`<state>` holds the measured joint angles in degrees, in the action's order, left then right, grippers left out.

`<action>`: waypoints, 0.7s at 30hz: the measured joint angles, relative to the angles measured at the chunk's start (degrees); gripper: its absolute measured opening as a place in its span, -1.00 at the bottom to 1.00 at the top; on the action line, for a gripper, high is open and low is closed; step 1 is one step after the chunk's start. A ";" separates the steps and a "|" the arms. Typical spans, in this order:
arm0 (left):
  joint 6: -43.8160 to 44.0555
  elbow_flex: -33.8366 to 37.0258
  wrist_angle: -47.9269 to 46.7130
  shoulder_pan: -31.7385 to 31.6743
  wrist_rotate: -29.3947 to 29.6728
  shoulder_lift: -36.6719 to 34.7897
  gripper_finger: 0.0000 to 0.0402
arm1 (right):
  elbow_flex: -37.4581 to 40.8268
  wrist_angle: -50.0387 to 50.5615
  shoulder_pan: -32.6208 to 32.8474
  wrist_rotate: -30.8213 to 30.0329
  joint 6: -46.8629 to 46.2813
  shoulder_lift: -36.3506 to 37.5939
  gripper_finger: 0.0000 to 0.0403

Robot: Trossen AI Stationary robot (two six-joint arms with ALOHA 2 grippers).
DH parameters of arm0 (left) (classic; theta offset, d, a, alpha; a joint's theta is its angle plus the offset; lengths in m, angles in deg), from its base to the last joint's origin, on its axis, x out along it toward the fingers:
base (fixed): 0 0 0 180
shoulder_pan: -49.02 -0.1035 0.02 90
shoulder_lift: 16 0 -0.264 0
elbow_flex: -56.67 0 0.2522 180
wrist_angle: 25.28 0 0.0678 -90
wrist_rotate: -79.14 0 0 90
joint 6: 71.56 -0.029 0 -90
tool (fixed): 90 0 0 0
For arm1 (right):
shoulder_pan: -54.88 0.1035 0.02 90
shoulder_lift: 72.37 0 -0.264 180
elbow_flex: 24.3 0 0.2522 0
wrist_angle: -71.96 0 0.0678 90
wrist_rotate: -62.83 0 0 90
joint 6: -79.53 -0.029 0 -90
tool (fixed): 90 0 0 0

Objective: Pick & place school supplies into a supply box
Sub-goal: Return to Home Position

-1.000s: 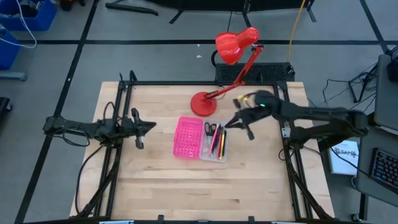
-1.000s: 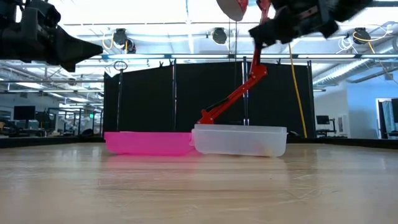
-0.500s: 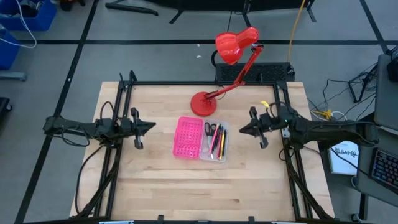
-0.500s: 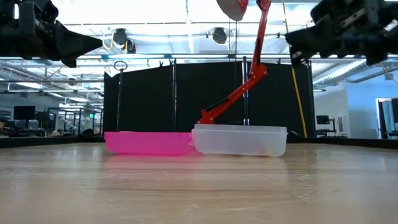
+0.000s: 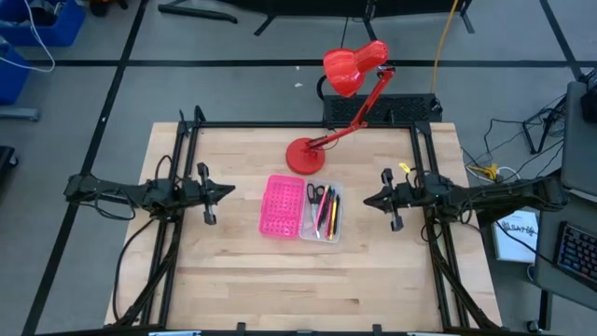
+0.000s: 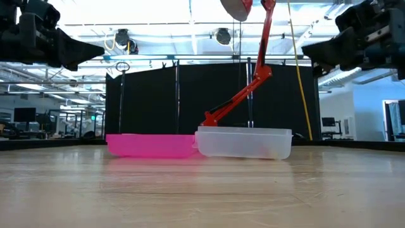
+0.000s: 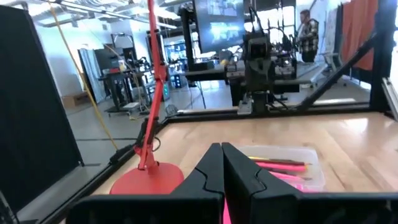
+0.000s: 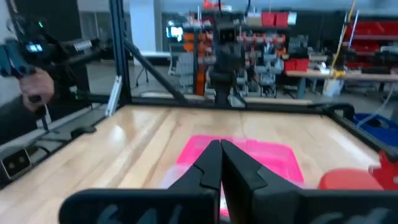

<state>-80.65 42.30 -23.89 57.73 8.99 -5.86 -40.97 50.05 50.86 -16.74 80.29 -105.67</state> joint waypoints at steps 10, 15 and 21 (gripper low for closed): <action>-1.35 0.00 -0.61 0.04 -3.38 2.17 -0.99 | 1.91 -0.47 0.00 0.20 1.95 2.74 -1.00; 0.79 0.00 -1.00 0.04 -3.37 5.19 -0.99 | 1.94 -0.15 0.00 0.28 0.51 2.85 -1.00; 1.37 -0.02 0.83 0.07 -3.40 7.78 -0.99 | 2.01 -1.22 -0.02 1.78 -0.52 2.83 -1.00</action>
<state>-79.28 42.28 -23.06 57.79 5.59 1.92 -38.96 48.83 50.84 -14.95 79.77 -102.85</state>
